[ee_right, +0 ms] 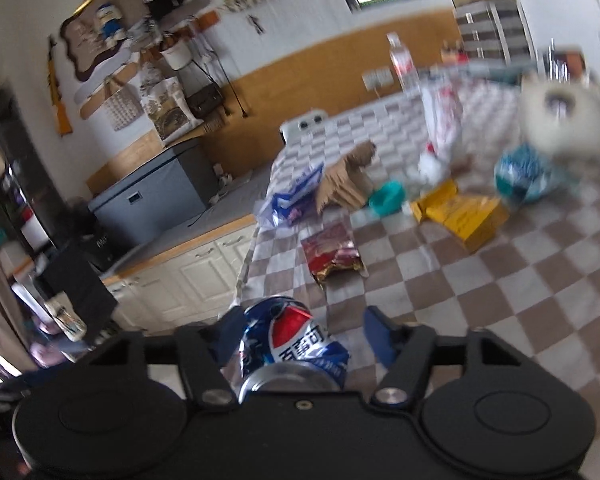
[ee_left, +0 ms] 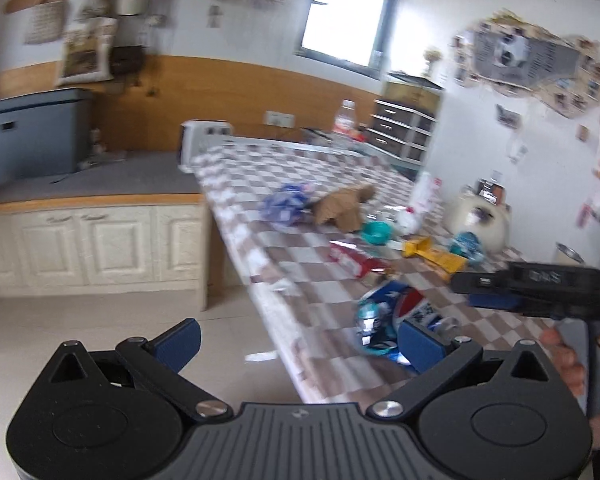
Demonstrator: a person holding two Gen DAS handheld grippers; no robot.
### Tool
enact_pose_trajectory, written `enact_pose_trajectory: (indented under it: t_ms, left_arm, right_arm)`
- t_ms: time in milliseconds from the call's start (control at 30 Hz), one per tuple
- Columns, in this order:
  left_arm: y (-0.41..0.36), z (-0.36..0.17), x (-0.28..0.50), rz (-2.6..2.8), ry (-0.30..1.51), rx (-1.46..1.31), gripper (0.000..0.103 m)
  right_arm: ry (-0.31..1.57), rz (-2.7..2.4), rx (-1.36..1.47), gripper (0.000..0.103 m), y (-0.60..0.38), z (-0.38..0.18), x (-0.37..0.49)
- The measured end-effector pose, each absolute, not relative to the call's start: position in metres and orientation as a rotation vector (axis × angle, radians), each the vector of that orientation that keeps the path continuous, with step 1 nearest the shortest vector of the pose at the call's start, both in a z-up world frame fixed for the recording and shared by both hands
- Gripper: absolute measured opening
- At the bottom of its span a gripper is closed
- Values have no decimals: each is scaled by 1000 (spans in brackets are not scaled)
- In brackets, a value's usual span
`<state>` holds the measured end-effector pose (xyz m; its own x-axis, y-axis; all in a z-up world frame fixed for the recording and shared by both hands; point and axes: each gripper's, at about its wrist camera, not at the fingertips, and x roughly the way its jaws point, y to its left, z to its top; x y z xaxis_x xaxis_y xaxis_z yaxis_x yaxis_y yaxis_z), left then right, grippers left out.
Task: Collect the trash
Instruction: 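Reach the right tool to the crushed blue Pepsi can and grasp it, then grasp the red snack packet with the left tool while the right tool holds the can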
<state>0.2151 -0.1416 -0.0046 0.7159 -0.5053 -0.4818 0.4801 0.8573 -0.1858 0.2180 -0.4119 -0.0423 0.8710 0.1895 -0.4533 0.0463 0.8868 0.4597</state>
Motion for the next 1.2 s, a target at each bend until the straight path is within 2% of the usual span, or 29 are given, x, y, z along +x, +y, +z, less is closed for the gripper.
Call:
enact_pose_trajectory:
  t_ms: [100, 267, 467, 500, 533, 567, 633, 800, 867, 1100, 1200]
  left_arm:
    - [-169, -13, 225, -534, 547, 55, 101]
    - [-199, -35, 248, -537, 575, 182, 92]
    - [-214, -58, 269, -527, 605, 268, 92]
    - [-216, -61, 271, -538, 608, 276, 92]
    - [-218, -63, 272, -552, 608, 285, 92]
    - [-221, -64, 273, -552, 605, 300, 92]
    - [-224, -64, 274, -560, 586, 312, 91]
    - [-231, -63, 281, -614, 591, 299, 75]
    - [-235, -63, 283, -631, 591, 293, 72]
    - [-243, -65, 277, -687, 590, 285, 72]
    - [-238, -63, 268, -700, 583, 314, 73]
  right_arm:
    - [579, 115, 579, 53, -428, -56, 238]
    - [649, 176, 657, 52, -443, -74, 253]
    - [716, 283, 659, 52, -445, -85, 262]
    - [727, 303, 660, 50, -444, -87, 264]
    - [736, 329, 665, 40, -442, -88, 266]
    - [748, 352, 665, 35, -440, -89, 268]
    - [755, 364, 626, 35, -434, -87, 268]
    - [759, 377, 590, 35, -432, -86, 266]
    - [762, 378, 593, 36, -436, -87, 263]
    - [797, 386, 594, 40, -445, -89, 256]
    - [809, 398, 643, 37, -455, -93, 251]
